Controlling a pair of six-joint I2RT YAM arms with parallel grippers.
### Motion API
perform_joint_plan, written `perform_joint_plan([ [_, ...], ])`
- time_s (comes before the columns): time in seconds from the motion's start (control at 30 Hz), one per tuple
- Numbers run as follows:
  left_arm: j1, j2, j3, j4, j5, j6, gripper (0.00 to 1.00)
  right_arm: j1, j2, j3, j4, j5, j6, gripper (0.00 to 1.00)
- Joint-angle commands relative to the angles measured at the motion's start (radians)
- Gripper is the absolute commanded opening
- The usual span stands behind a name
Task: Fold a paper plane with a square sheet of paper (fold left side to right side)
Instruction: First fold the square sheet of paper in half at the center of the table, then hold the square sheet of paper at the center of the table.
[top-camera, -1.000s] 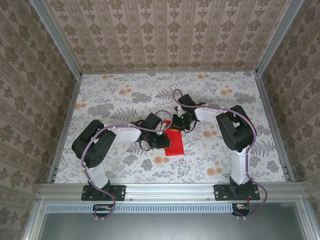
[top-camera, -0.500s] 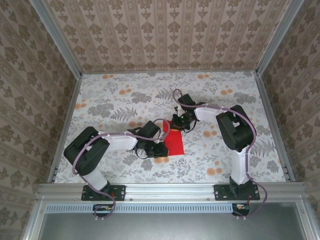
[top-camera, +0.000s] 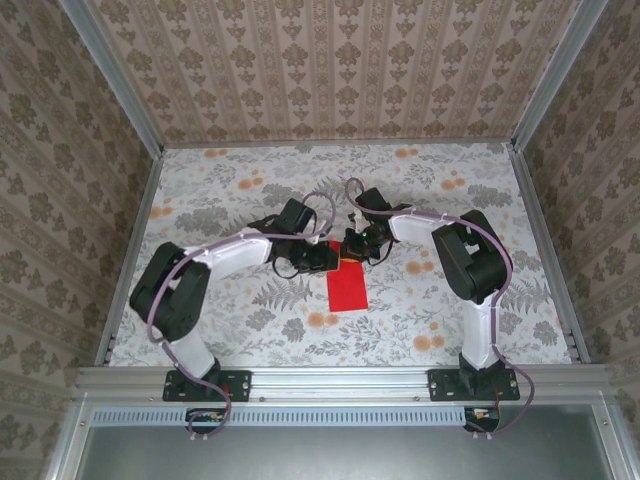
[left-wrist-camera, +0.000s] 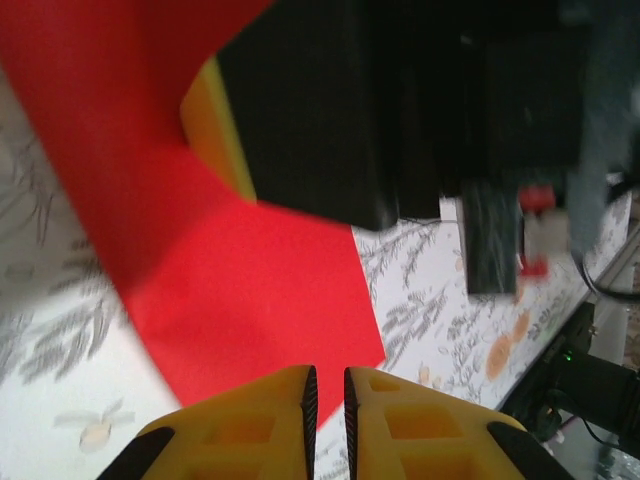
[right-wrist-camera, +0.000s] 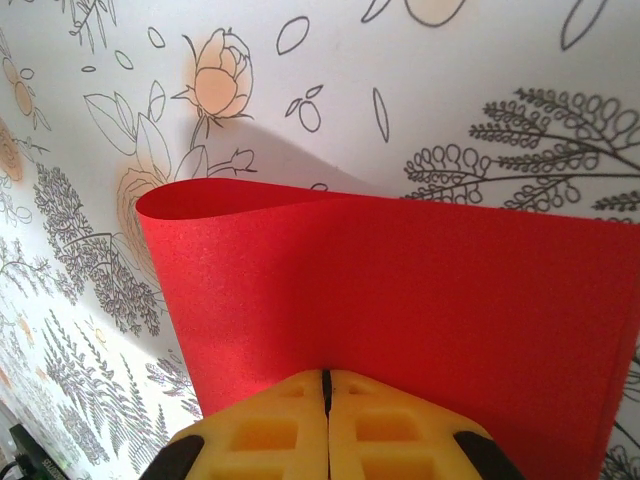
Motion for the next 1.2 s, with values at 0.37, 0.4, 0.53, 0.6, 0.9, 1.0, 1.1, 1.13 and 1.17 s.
perform_joint_plan([
  [0.37, -0.025, 0.178, 0.055, -0.04, -0.02, 0.059, 0.18, -0.002, 0.027, -0.011, -0.036, 0.061, -0.018, 0.08],
  [0.4, -0.027, 0.178, 0.052, -0.043, -0.025, 0.058, 0.18, -0.003, 0.021, -0.012, -0.032, 0.059, -0.017, 0.08],
  [0.53, -0.033, 0.178, 0.031, -0.053, -0.05, 0.045, 0.18, -0.006, -0.013, -0.015, 0.004, 0.049, -0.015, 0.1],
  [0.6, -0.034, 0.178, 0.021, -0.057, -0.061, 0.035, 0.18, -0.009, -0.045, -0.016, 0.02, 0.052, -0.013, 0.12],
  [0.9, -0.041, 0.179, 0.002, -0.055, -0.079, 0.02, 0.18, -0.015, -0.238, -0.111, -0.021, 0.122, -0.022, 0.17],
  [1.0, -0.042, 0.179, 0.006, -0.058, -0.079, 0.021, 0.18, -0.013, -0.307, -0.186, -0.044, 0.113, -0.015, 0.15],
  [1.1, -0.044, 0.179, 0.007, -0.058, -0.08, 0.02, 0.18, 0.004, -0.364, -0.268, -0.048, 0.077, 0.005, 0.12],
  [1.13, -0.045, 0.179, 0.007, -0.059, -0.08, 0.02, 0.17, 0.015, -0.378, -0.294, -0.043, 0.064, 0.013, 0.11],
  [1.17, -0.045, 0.18, 0.009, -0.058, -0.08, 0.019, 0.18, 0.026, -0.387, -0.316, -0.034, 0.048, 0.024, 0.11],
])
